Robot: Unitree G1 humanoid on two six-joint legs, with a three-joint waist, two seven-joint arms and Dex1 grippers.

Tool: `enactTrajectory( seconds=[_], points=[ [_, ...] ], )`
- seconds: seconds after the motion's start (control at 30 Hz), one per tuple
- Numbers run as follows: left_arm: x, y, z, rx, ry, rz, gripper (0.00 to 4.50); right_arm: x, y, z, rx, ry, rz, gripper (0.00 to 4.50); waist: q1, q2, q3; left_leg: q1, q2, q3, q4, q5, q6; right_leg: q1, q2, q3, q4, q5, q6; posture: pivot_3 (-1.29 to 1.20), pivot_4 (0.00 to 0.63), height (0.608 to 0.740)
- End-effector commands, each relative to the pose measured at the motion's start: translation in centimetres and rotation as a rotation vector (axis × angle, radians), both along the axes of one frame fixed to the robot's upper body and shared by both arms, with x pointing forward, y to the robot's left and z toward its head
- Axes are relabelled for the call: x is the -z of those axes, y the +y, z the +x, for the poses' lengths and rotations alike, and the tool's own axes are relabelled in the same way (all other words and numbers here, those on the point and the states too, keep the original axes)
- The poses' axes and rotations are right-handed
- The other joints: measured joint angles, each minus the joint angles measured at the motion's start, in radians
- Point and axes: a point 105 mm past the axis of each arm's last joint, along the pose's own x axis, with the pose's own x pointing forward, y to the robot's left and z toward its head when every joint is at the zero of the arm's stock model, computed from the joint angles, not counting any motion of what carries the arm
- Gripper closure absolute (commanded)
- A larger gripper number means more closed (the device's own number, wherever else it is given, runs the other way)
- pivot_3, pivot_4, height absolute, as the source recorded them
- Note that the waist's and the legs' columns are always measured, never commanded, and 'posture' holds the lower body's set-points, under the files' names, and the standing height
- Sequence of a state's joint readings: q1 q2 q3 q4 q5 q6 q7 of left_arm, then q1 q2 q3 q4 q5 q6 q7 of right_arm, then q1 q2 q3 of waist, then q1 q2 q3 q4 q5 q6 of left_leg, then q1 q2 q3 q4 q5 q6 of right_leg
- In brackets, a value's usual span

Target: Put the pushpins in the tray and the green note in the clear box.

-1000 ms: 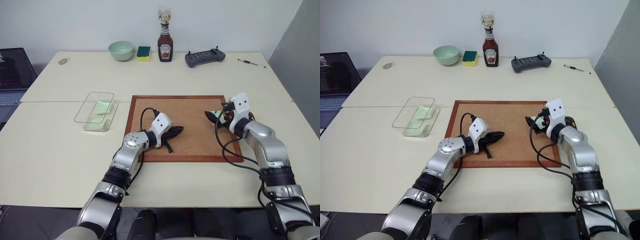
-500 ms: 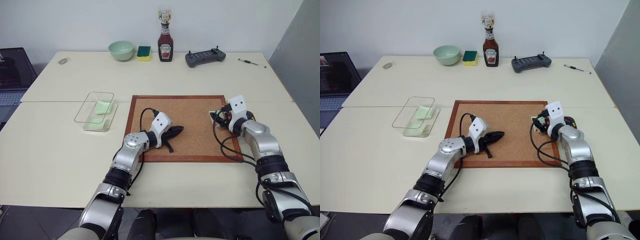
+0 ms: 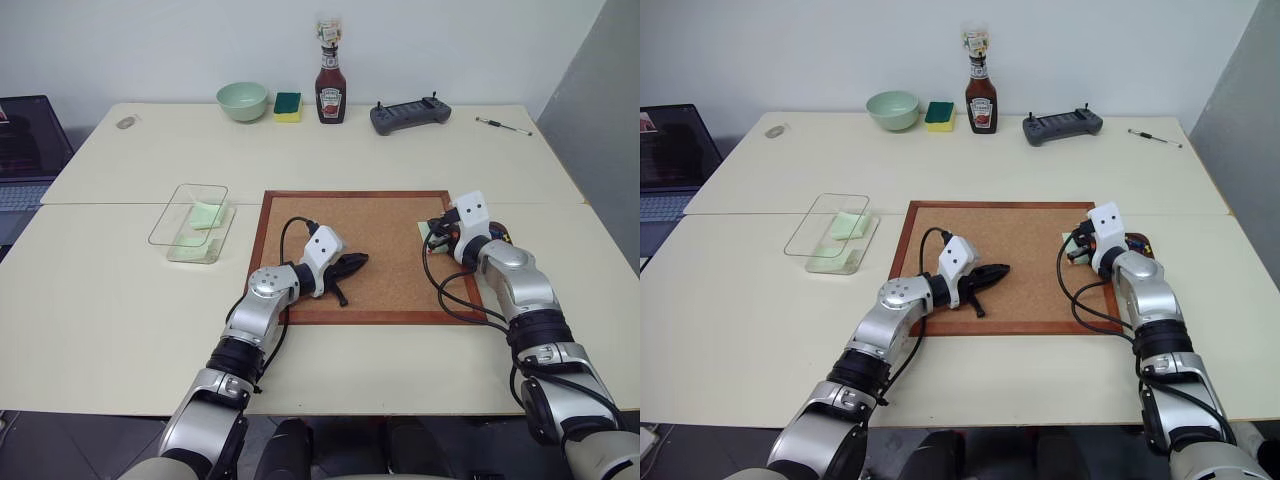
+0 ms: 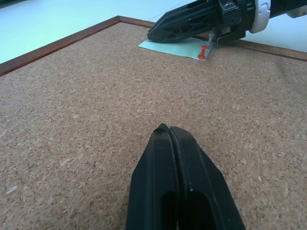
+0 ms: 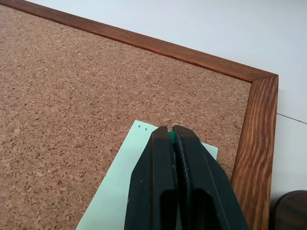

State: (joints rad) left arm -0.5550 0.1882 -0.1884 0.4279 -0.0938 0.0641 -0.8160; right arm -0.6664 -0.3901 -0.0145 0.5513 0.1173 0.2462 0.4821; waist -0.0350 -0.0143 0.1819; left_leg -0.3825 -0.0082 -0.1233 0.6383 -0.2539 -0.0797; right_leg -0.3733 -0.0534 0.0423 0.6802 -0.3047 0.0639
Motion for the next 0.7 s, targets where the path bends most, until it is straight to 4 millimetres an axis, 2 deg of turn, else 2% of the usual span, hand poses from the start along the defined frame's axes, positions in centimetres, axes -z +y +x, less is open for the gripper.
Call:
enactTrajectory(
  seconds=[0.03,0.3,0.7],
  points=[
    [1.3,-0.4,-0.8,0.019,0.042,0.021,4.50,-3.0,0.0,0.4,-0.005,-0.109,0.012,4.43,0.000,0.000,0.000,0.000,0.000,0.000,0.000,0.000,0.000,0.000,0.000,0.000,0.000,0.000,0.000,0.00,0.150,0.740],
    [1.5,-0.7,-1.1,0.027,0.053,0.025,4.50,-4.5,0.3,0.1,-0.010,-0.154,0.041,4.43,0.000,0.000,0.000,0.000,0.000,0.000,0.000,0.000,0.000,0.000,0.000,0.000,0.000,0.000,0.000,0.00,0.150,0.740],
    [1.9,-0.7,-1.5,0.034,0.066,0.036,4.50,-4.8,0.4,-0.3,-0.012,-0.165,0.051,4.43,-0.001,0.000,0.000,0.000,0.000,0.000,0.000,0.000,0.000,0.000,0.000,0.000,0.000,0.000,0.000,0.00,0.150,0.740]
  ],
)
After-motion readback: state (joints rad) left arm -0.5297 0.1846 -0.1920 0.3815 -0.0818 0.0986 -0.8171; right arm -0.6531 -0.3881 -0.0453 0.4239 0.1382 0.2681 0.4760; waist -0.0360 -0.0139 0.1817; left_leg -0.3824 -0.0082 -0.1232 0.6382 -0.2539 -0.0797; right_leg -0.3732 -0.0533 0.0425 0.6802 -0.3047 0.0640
